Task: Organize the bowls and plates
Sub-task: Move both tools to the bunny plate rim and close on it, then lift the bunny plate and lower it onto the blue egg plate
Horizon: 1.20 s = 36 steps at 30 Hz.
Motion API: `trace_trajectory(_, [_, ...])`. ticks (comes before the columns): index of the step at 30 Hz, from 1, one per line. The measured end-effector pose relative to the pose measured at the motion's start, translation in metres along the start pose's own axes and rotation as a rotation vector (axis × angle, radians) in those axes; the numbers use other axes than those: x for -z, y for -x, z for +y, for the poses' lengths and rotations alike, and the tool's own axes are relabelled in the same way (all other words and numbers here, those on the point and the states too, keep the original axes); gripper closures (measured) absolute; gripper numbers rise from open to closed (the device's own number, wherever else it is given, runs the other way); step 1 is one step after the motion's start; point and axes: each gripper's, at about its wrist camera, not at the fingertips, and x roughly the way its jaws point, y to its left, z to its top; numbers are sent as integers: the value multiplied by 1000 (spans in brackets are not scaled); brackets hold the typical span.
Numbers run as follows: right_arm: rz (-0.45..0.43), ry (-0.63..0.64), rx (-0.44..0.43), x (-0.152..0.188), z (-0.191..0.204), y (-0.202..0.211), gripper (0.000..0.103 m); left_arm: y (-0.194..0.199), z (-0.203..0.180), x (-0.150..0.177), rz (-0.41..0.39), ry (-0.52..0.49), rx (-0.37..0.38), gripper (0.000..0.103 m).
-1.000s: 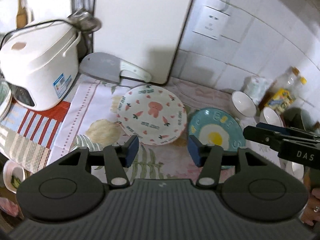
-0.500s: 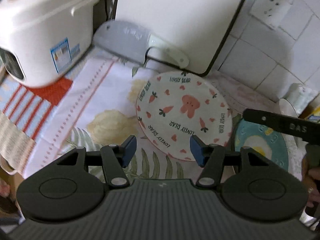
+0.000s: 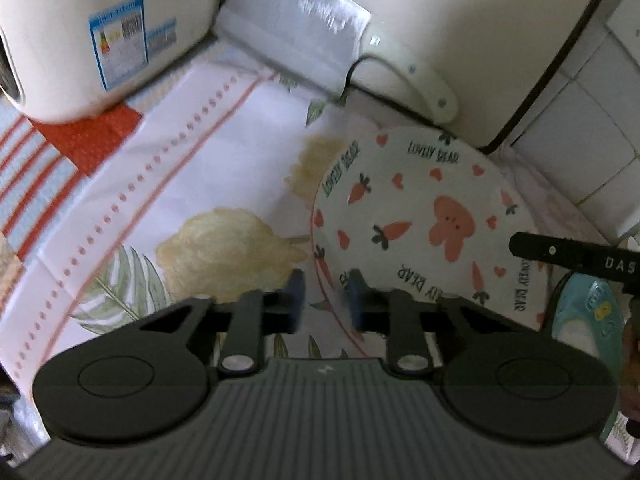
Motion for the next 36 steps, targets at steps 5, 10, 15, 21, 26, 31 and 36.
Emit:
trace_trajectory(5, [20, -8, 9, -1, -4, -11, 81, -2, -2, 5, -21, 29, 13, 89])
trace_trajectory(10, [30, -87, -50, -5, -18, -19, 83, -7, -3, 5, -21, 45, 17, 86])
trace_trajectory(15, [70, -78, -17, -7, -9, -14, 84, -6, -3, -4, 48, 69, -3, 86])
trace_trajectory(21, [51, -33, -11, -4, 12, 12, 87, 22, -7, -11, 27, -12, -16, 85])
trace_trajectory(26, [-3, -64, -33, 6, 27, 43, 87, 57, -10, -16, -13, -70, -29, 85])
trace_trajectory(31, [-75, -60, -25, 15, 46, 90, 86, 100, -17, -22, -51, -124, -2, 85])
trace_trajectory(36, [-148, -71, 7, 25, 57, 139, 86, 139, -37, -28, -67, -186, 28, 85])
